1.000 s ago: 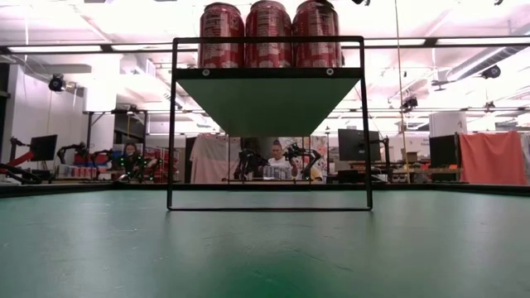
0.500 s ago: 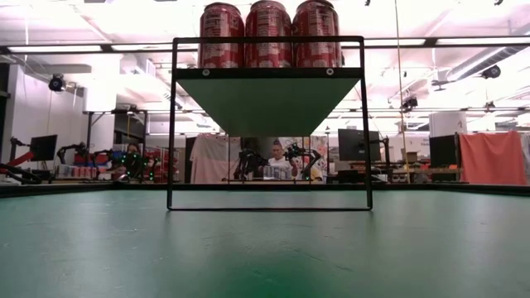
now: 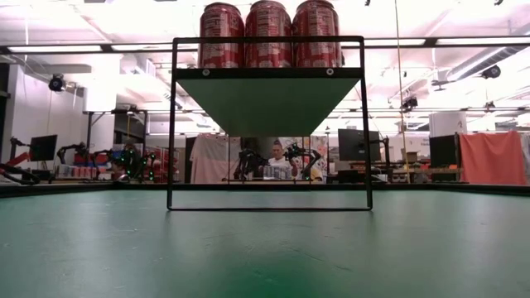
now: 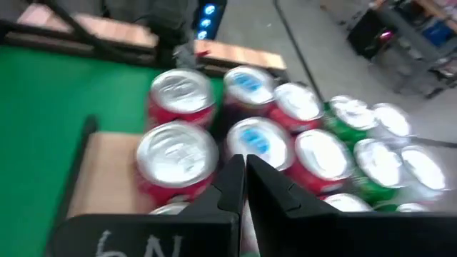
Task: Place canned beverage on shelf
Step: Return to Home Position
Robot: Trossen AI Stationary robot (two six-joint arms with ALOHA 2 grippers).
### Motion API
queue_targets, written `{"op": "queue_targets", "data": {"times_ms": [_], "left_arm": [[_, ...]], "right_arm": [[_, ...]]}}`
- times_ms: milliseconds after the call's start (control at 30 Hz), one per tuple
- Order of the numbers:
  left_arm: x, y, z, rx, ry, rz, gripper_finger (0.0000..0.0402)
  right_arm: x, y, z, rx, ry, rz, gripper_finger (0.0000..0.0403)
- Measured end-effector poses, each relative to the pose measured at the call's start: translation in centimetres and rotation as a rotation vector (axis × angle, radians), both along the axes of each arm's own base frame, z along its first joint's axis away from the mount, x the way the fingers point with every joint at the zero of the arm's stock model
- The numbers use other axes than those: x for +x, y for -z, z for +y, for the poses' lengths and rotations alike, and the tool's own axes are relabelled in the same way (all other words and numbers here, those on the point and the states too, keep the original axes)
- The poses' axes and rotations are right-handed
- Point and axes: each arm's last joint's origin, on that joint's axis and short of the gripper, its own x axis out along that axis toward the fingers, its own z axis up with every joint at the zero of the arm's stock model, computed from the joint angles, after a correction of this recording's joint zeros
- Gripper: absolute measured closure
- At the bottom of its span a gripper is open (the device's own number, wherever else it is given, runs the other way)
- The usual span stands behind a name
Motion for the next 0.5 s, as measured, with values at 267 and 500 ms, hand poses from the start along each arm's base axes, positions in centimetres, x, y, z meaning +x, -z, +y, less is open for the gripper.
{"op": "queue_targets", "data": {"times_ms": [267,500], "left_arm": [[-2.9,-0.9,2.7,0.008,0.021,-0.006,0.0402],[-5.5,0.0,3.5,-0.05,0.078,-0.028,0.0402]], "right_arm": [[0.3,-0.7,-5.0,0.056,-0.029,-0.079,0.0394],[-0.1,-0.6,-7.2,0.069,0.018,-0.081,0.0394]]}}
